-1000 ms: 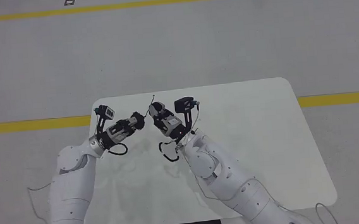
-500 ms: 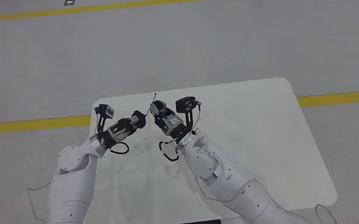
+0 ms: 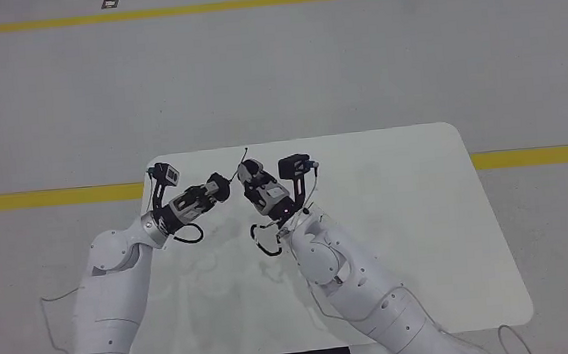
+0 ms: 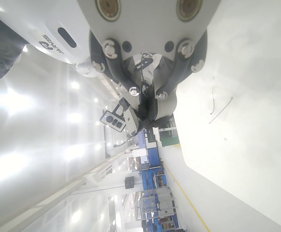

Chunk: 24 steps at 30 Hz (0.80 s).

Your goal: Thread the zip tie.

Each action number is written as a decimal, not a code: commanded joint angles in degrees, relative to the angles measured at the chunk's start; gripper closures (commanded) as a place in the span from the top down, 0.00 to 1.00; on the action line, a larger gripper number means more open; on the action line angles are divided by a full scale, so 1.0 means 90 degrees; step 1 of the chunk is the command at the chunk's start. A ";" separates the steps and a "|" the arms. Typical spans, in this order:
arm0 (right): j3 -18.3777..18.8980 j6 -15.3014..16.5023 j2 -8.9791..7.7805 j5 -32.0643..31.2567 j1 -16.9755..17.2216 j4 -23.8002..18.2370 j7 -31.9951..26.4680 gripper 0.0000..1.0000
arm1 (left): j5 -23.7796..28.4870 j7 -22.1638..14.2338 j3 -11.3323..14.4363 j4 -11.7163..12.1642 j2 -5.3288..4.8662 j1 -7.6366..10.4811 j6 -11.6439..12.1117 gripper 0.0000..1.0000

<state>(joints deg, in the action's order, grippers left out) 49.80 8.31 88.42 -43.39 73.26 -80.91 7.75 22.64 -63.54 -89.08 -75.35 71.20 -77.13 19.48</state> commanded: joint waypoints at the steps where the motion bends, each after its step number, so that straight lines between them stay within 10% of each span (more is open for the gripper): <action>1: -0.0003 0.0020 0.0004 -0.0008 0.0001 -0.0003 0.0002 0.00 | -0.0007 0.0029 0.0007 -0.0022 0.0000 -0.0009 0.0000 0.00; 24: 0.0021 0.0065 0.0031 -0.0292 0.0034 0.0038 0.0044 0.00 | 0.0060 0.0134 0.0041 -0.0137 0.0039 -0.0012 0.0000 0.00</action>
<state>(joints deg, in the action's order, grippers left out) 49.99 8.83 88.69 -45.94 73.57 -80.58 8.16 23.17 -62.29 -88.71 -76.60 71.54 -77.24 19.48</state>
